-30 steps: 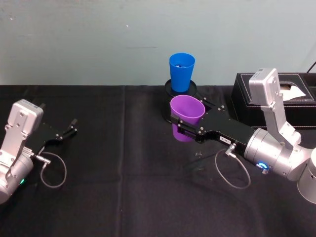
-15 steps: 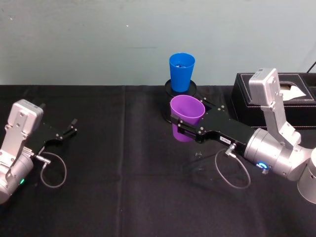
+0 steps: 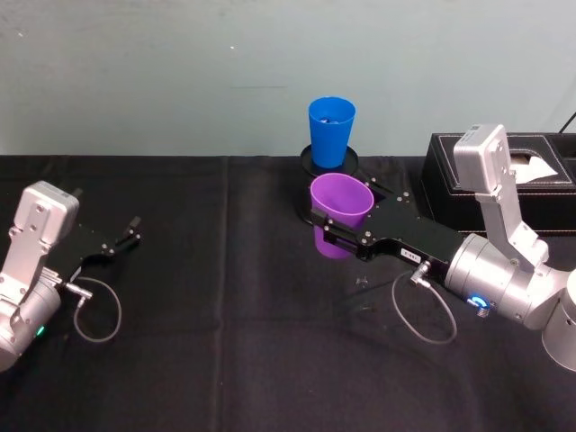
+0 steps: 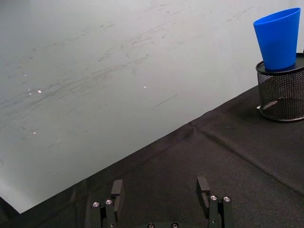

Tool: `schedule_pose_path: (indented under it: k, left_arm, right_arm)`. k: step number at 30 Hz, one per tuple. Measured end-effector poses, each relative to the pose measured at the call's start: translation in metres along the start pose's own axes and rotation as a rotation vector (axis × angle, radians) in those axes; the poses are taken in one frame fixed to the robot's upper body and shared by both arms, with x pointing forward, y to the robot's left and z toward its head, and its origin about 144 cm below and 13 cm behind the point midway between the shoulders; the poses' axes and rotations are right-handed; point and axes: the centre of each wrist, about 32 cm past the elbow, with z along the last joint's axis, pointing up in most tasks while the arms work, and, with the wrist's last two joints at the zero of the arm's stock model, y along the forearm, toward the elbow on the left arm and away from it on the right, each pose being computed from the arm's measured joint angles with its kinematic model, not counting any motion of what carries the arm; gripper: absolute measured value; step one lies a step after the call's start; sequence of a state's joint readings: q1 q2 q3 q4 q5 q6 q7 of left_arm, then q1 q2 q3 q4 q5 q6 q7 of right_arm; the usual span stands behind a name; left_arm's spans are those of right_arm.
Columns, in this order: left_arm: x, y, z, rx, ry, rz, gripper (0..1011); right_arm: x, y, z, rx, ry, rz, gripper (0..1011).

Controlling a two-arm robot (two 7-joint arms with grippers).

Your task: Pick up one cup with a gripper and tap it against the other cup.

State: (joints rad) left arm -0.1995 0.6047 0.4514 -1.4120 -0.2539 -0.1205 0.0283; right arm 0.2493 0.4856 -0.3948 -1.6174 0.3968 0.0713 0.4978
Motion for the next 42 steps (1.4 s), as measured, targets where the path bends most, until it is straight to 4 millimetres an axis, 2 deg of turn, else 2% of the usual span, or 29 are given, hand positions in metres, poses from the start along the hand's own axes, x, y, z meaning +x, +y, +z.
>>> schedule_pose_path:
  k: [42]
  left_arm:
    - [0.0000,0.0000,0.0000,0.000,0.000,0.000,1000]
  right_arm:
    - [0.0000,0.0000,0.0000,0.000,0.000,0.000,722]
